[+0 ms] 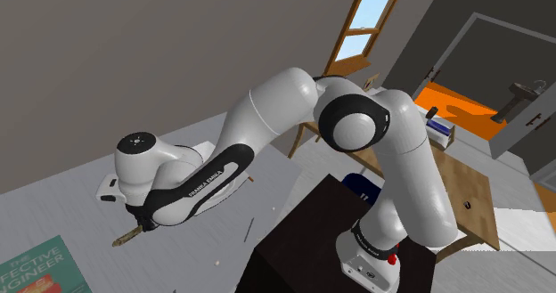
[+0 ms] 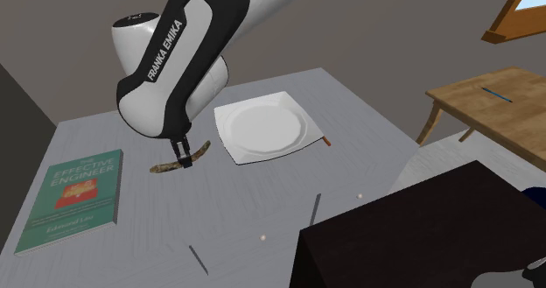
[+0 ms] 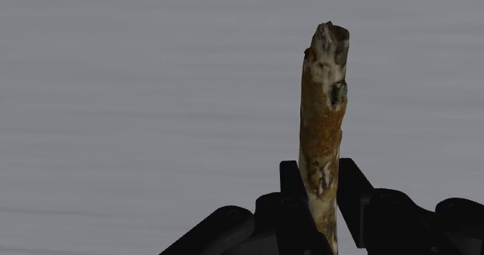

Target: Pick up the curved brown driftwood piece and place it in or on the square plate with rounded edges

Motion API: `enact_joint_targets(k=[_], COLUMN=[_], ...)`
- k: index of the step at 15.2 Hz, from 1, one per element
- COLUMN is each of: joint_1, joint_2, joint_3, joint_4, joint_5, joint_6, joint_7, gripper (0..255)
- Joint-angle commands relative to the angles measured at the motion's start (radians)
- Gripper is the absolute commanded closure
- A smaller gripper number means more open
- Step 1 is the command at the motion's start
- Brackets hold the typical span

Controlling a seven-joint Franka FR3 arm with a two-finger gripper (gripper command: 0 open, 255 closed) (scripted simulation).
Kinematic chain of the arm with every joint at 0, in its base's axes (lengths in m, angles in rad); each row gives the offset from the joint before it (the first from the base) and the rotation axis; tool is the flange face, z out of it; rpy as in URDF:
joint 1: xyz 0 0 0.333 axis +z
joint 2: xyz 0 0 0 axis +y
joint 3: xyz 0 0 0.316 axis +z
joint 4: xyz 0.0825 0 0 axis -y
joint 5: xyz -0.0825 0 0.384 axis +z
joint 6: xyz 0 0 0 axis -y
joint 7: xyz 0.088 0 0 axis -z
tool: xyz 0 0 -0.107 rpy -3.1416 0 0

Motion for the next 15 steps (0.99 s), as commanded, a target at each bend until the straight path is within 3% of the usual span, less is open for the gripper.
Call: enact_joint_targets(k=[1, 15], joint_1=[0.0, -0.014], joint_2=[0.0, -0.083], joint_3=[0.0, 0.02], joint_4=[0.0, -0.022], joint_5=[0.0, 0.018], joint_6=[0.0, -0.06], joint_7=[0.0, -0.011], gripper=[255, 255])
